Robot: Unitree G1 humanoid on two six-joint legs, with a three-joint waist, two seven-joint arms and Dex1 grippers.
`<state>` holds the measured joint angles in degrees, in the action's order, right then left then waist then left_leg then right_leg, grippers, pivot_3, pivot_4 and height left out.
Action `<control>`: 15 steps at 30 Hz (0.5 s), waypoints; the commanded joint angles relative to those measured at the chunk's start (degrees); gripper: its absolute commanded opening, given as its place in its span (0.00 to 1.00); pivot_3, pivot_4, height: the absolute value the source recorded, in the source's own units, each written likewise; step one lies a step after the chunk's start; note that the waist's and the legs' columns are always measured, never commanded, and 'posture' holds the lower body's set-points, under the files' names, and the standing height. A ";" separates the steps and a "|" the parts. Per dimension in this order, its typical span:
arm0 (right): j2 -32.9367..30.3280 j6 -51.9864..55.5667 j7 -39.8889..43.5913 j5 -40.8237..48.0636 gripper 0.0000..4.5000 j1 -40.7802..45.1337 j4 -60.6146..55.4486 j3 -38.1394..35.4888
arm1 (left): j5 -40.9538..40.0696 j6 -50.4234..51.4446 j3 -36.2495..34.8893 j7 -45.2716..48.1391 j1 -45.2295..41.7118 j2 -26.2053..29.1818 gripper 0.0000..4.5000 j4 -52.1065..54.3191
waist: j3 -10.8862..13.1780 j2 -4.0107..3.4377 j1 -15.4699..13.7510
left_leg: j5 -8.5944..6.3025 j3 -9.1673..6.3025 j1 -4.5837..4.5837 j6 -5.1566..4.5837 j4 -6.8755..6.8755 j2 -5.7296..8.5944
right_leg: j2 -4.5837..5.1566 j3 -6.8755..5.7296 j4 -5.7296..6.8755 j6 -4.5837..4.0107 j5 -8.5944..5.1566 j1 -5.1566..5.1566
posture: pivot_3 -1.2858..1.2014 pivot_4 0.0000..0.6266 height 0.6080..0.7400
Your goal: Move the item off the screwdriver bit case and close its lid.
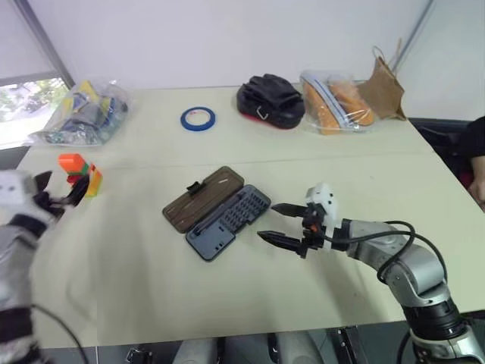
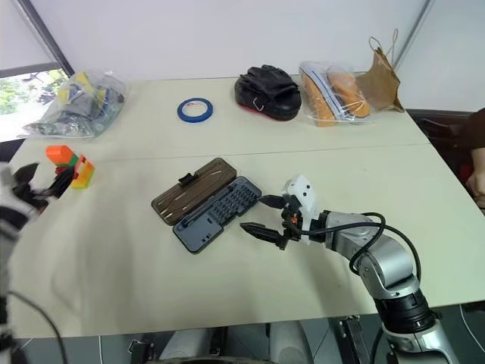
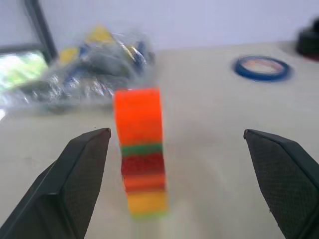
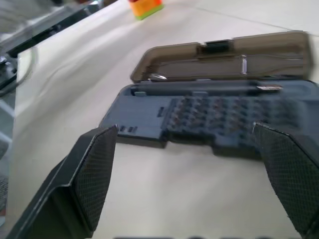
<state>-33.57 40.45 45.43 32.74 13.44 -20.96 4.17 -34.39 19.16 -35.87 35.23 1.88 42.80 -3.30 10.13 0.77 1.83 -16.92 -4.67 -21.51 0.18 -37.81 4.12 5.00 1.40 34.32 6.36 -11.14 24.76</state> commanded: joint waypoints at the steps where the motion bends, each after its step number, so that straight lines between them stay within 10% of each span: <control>1: 0.13 -1.76 0.68 -0.08 1.00 0.71 -0.39 -0.70 | -7.53 11.75 -4.92 7.66 12.11 2.51 0.99 9.18 | 0.04 -0.15 0.17 | 0.00 0.00 0.04 0.00 0.03 0.00 | -0.01 -0.01 0.00 -0.01 -0.01 -0.02 | 0.52 0.24 1.00; 5: 0.42 -2.03 1.23 0.06 1.00 2.27 0.63 -1.03 | -10.73 16.91 -3.71 13.34 21.12 3.29 0.99 17.39 | 0.05 -0.12 -1.00 | 0.01 -0.07 0.07 0.00 -0.03 -0.05 | -0.04 -0.17 -0.06 -0.22 -0.15 -0.15 | 0.52 0.24 1.00; 15: -1.57 1.50 2.86 2.72 1.00 8.16 -2.62 -2.03 | 5.65 9.57 24.68 5.82 -12.53 -4.71 0.99 7.53 | -0.02 -0.05 -2.33 | 0.04 -0.07 -0.03 0.04 -0.25 0.06 | -0.01 -0.38 -0.09 0.00 0.01 -0.26 | 0.52 0.24 1.00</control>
<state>-34.61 41.24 48.05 33.68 20.54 -20.08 3.26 -32.66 31.51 -14.31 40.58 -7.86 38.11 7.67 10.12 0.72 -0.50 -16.87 -4.72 -21.53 0.22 -37.98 4.17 4.98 1.05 34.23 6.36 -11.12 24.54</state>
